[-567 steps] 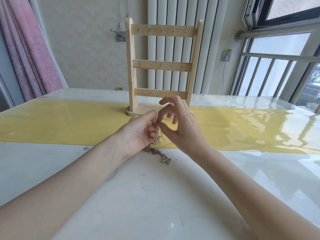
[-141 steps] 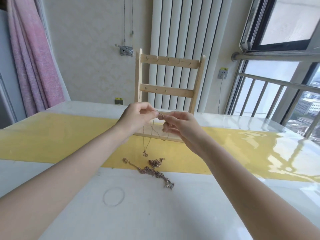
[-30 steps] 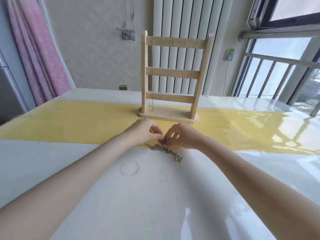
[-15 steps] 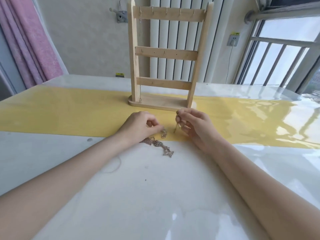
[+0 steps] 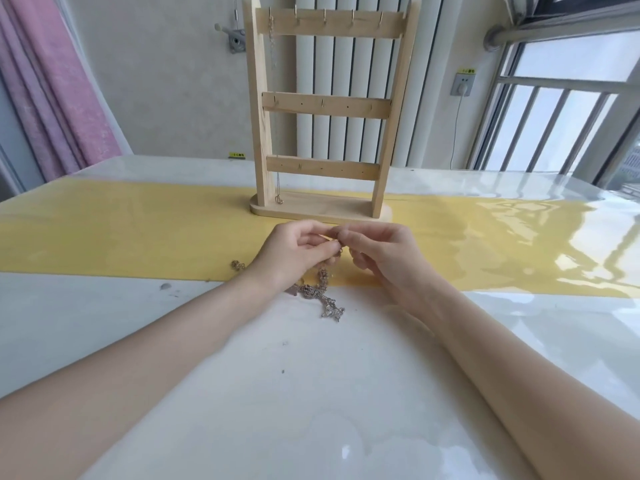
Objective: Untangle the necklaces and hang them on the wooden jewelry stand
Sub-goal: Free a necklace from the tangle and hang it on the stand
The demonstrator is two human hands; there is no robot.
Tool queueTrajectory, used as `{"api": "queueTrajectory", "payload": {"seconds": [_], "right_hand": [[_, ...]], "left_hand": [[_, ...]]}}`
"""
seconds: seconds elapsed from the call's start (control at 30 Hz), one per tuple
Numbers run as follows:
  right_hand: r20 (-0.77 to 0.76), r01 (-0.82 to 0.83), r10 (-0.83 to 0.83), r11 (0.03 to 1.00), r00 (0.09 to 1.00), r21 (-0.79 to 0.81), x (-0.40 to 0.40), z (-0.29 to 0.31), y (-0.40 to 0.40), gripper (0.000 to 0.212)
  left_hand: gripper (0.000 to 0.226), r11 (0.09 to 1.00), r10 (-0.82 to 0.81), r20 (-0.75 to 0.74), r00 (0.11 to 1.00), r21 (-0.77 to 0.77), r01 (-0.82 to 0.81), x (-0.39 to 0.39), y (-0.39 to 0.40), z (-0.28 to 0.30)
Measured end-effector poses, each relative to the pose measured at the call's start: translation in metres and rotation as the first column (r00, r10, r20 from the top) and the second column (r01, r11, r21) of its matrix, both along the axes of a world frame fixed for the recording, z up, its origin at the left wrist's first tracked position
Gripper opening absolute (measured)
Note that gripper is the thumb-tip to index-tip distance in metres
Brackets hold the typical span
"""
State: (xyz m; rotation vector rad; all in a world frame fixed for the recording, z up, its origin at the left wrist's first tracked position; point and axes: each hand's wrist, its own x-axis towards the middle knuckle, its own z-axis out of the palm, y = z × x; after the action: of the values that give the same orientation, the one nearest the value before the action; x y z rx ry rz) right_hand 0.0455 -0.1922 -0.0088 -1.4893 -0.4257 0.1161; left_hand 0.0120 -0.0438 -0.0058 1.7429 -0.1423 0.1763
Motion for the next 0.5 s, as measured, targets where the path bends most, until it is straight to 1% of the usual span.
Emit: {"api": "queueTrajectory", "payload": {"seconds": [0.07,0.2,0.3,0.4,0.5], "right_hand": [[-0.011,0.013,-0.013,1.0,1.0,0.001,-0.002,0.0,-0.001,0.009],[-0.028,0.017,-0.016,1.0,0.999,0.004,-0.004,0.003,-0.001,0.01],[-0.028,0.019,-0.02,0.999,0.999,-0.038,-0.006,0.004,-0.001,0.013],[-0.007,0.016,-0.017,0.995,1.0,-0.094,-0.009,0.004,0.0,0.011],[0.03,-0.03,0.036,0.982,0.999,-0.186,-0.013,0.005,0.001,0.01]], "left_hand": [[0.01,0.999,0.025,0.0,1.0,-0.028,-0.025,-0.001,0.004,-0.001],[0.016,0.995,0.076,0.045,0.996,-0.068,-0.073,-0.006,0.011,0.004],[0.018,0.99,0.102,0.062,0.993,-0.101,-0.095,-0.009,0.013,0.009],[0.017,0.992,0.081,0.081,0.993,-0.106,-0.072,-0.011,0.012,0.012],[0.015,0.993,0.061,0.102,0.993,-0.104,-0.05,-0.012,0.01,0.015]]}}
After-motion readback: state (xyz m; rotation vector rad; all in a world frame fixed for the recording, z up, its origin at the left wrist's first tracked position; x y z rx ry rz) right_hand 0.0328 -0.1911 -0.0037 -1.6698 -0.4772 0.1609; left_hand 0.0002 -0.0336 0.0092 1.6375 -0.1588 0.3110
